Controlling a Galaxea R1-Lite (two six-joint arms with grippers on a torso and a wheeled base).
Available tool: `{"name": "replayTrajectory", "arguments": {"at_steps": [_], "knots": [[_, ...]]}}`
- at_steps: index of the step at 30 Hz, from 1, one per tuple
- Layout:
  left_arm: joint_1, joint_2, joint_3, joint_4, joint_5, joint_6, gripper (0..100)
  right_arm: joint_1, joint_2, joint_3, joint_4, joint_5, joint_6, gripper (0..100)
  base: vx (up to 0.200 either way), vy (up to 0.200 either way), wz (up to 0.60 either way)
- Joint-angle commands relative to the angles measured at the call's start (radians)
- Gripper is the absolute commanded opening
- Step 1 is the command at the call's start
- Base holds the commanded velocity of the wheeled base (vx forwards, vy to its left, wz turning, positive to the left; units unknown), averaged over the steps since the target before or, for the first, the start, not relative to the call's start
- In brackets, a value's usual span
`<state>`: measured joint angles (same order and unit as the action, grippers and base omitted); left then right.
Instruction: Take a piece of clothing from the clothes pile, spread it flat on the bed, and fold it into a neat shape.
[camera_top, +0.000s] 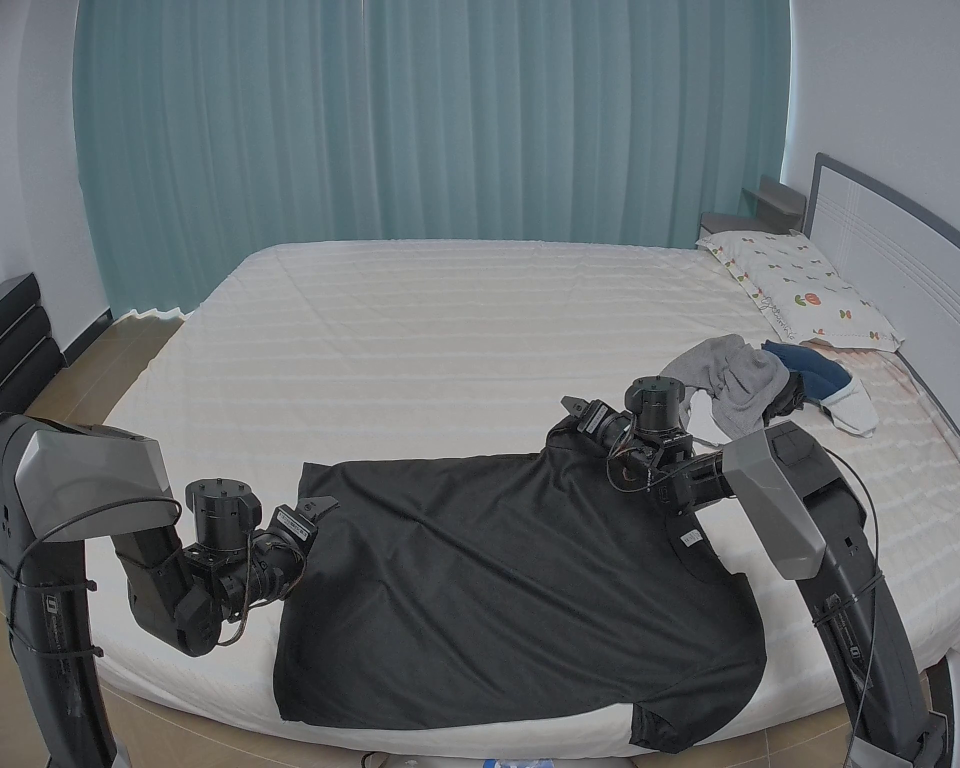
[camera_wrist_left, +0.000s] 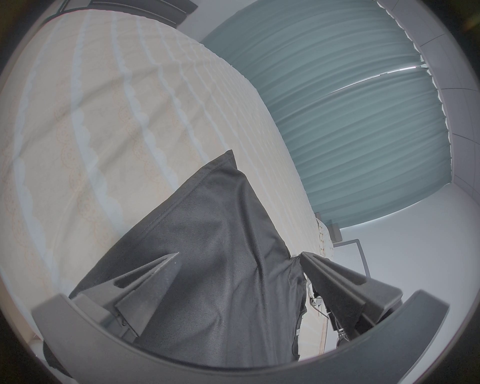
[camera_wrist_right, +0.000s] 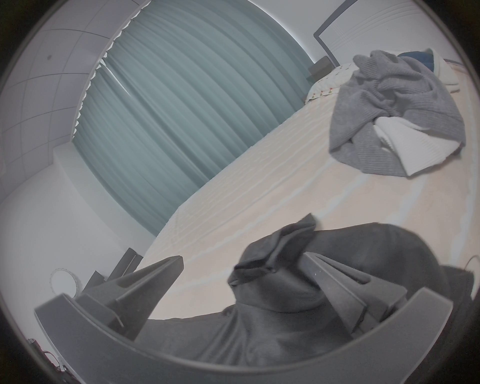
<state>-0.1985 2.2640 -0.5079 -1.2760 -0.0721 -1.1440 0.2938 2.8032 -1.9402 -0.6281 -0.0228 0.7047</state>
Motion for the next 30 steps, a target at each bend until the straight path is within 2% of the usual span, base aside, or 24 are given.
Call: {"name": "replayTrajectory", "arguments": {"at_steps": [1, 10, 18, 23, 28, 29, 30], "knots": [[-0.001, 0.002, 0.0, 0.0, -0.002, 0.0, 100, -0.035, -0.12, 0.115, -0.012, 0.027, 0.001, 100, 0.0, 0.0, 0.0], [0.019, 0.002, -0.04, 0.001, -0.011, -0.014, 100, -0.127, -0.192, 0.284, -0.012, 0.04, 0.002, 100, 0.0, 0.0, 0.0], [0.048, 0.015, -0.155, 0.044, -0.002, 0.017, 100, -0.156, -0.222, 0.379, -0.013, 0.066, 0.001, 100, 0.0, 0.0, 0.0], [0.11, 0.038, -0.343, 0.201, 0.003, 0.127, 100, -0.162, -0.218, 0.389, -0.013, 0.069, 0.006, 100, 0.0, 0.0, 0.0], [0.128, 0.12, -0.528, 0.314, 0.026, 0.136, 100, -0.162, -0.22, 0.415, -0.015, 0.067, 0.002, 100, 0.0, 0.0, 0.0], [0.128, 0.167, -0.603, 0.346, 0.048, 0.155, 100, -0.162, -0.222, 0.429, -0.016, 0.067, 0.002, 100, 0.0, 0.0, 0.0], [0.128, 0.172, -0.609, 0.349, 0.051, 0.156, 100, -0.162, -0.223, 0.431, -0.016, 0.067, 0.002, 100, 0.0, 0.0, 0.0]]}}
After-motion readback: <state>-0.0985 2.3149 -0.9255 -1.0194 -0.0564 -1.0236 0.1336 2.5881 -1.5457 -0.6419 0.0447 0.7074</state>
